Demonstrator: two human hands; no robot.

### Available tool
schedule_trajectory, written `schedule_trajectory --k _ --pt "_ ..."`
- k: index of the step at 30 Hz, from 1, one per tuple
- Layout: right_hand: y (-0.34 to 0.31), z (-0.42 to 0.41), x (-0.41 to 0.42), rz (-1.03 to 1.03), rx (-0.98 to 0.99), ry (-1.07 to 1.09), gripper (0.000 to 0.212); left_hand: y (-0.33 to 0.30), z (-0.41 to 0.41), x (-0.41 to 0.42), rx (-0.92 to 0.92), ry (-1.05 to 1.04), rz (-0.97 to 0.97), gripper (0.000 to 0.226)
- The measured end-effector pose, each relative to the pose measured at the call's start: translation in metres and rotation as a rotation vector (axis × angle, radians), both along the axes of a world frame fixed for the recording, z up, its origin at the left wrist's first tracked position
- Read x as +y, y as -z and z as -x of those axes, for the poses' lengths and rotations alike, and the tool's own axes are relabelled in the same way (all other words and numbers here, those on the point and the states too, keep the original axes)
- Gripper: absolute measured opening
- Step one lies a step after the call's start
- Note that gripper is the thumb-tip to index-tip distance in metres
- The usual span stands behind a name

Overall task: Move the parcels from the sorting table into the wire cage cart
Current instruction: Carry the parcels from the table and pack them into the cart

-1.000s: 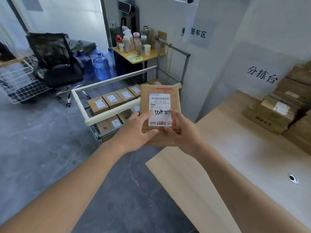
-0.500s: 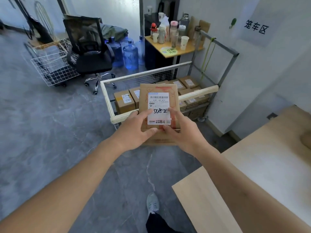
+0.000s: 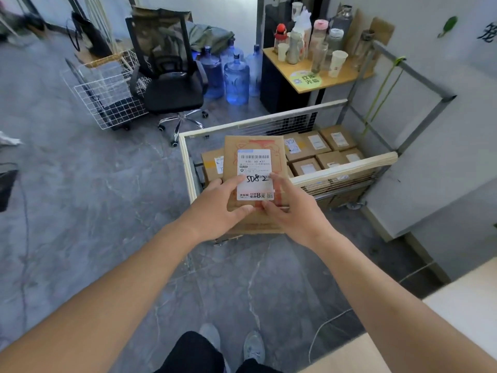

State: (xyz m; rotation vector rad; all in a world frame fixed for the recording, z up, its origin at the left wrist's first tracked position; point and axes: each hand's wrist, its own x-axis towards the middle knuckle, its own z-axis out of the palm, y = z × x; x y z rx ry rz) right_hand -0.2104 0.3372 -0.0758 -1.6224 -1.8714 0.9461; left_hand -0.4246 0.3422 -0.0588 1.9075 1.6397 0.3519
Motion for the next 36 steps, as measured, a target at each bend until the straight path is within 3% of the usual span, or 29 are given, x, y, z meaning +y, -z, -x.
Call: schedule_trajectory --k 12,23,28,32,36 --pt "0.042 0.046 0.144 0.095 -0.045 0.102 0.068 0.057 0.041 0.171 -0.041 0.112 0.123 0.080" --pt "0.111 0.067 0.253 0.256 -0.111 0.231 0.074 0.120 0.052 0.296 -0.055 0.152 0.350 0.075" --pt "0.148 0.050 0.309 0.310 -0.096 0.200 0.069 0.158 0.034 0.342 -0.034 0.102 0.432 0.071" --pt "0.190 0.028 0.360 0.354 -0.138 0.120 0.053 0.197 0.015 0.379 0.009 0.012 0.504 0.067" --pt "0.233 0.005 0.405 0.418 -0.134 0.068 0.055 0.239 -0.008 0.407 0.000 -0.083 0.582 0.072"
